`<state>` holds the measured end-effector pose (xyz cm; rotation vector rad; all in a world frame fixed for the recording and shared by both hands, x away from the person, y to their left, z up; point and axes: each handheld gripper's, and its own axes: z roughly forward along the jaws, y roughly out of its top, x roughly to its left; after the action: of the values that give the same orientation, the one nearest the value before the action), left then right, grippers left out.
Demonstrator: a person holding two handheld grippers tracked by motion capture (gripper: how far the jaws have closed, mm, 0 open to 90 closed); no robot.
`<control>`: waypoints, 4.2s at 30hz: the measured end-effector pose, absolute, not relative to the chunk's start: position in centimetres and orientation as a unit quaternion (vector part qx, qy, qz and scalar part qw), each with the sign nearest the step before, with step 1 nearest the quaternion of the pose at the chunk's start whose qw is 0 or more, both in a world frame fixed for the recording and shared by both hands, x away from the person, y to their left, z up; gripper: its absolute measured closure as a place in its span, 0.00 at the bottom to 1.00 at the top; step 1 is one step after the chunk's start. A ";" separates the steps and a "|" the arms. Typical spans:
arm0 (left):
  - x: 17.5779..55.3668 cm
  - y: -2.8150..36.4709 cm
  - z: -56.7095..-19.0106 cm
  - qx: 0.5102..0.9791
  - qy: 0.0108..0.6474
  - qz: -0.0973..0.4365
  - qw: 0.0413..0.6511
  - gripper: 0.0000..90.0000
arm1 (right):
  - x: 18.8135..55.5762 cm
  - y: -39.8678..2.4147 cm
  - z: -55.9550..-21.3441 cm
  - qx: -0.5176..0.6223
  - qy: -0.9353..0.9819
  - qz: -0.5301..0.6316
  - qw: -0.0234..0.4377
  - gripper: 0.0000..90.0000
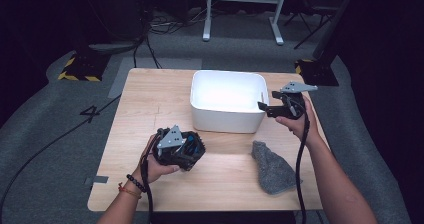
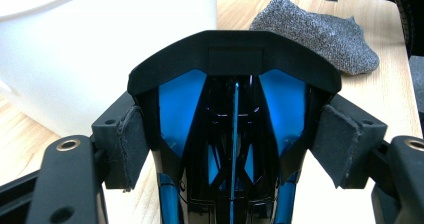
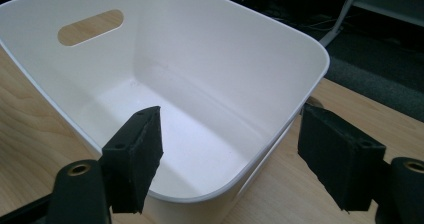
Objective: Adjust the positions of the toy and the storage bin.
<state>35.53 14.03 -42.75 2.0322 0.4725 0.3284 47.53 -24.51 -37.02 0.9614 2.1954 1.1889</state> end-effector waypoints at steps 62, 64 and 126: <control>33.5 17.5 -40.8 0.824 0.221 0.162 0.495 0.28 | 42.5 -25.2 -39.3 0.402 0.818 0.379 0.161 0.43; 33.6 17.6 -40.6 0.824 0.223 0.167 0.493 0.28 | 42.4 -25.3 -39.4 0.403 0.817 0.380 0.158 0.40; 38.4 19.0 -34.0 0.754 0.244 0.224 0.568 0.28 | 40.4 -33.7 -49.9 0.347 0.855 0.360 0.137 0.24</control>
<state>38.37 18.97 -34.04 1.7717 0.5724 0.5252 40.43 -33.73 -49.94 1.0044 2.4760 1.0413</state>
